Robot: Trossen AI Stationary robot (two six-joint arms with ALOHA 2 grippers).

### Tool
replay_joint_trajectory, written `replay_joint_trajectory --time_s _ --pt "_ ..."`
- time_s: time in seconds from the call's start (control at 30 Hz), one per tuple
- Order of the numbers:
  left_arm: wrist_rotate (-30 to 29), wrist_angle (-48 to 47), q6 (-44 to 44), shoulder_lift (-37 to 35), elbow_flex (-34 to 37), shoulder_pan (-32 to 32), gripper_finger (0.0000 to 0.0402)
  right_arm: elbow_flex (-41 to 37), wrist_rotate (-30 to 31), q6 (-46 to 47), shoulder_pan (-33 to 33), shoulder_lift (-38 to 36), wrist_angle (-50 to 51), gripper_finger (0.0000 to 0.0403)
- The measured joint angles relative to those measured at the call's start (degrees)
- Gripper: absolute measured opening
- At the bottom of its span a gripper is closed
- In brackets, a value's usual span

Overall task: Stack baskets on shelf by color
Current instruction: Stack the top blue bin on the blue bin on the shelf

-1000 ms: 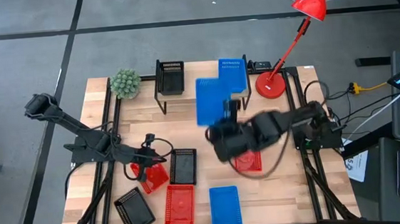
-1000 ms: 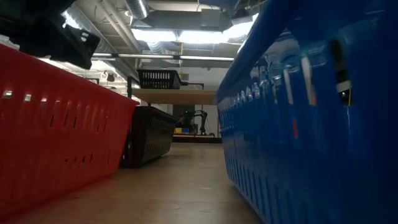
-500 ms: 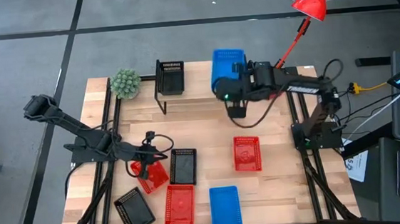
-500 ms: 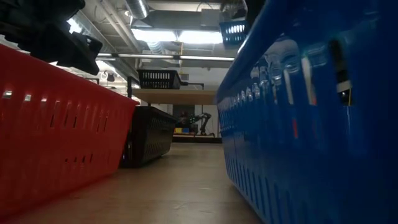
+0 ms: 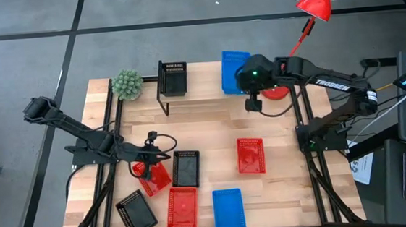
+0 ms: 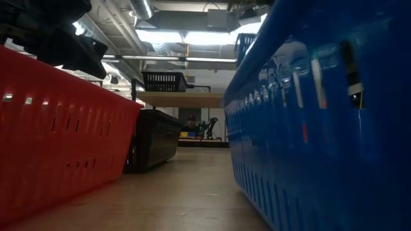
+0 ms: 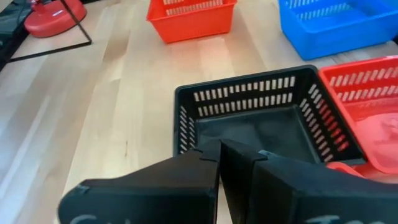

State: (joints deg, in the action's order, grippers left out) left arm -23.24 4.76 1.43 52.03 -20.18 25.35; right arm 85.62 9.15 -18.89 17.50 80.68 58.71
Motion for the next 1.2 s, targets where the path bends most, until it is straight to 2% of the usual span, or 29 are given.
replay_joint_trajectory --time_s 0.17,0.6,0.97,1.2 --pt "0.0 0.0 1.2 0.0 0.0 -1.9 0.0000 -4.5 0.1 -2.8 2.4 0.4 -3.5 0.0000" --pt "0.0 0.0 1.1 0.0 0.0 -2.5 0.0000 -4.8 -3.2 -3.9 7.1 0.3 -4.2 0.0002" --pt "0.0 0.0 1.4 0.0 0.0 -2.5 0.0000 -7.2 -3.2 -3.9 8.7 0.6 -5.9 0.0068" --pt "0.0 0.0 1.5 0.0 0.0 -2.5 0.0000 -5.9 -3.3 -2.6 7.9 0.3 -4.8 0.0076"
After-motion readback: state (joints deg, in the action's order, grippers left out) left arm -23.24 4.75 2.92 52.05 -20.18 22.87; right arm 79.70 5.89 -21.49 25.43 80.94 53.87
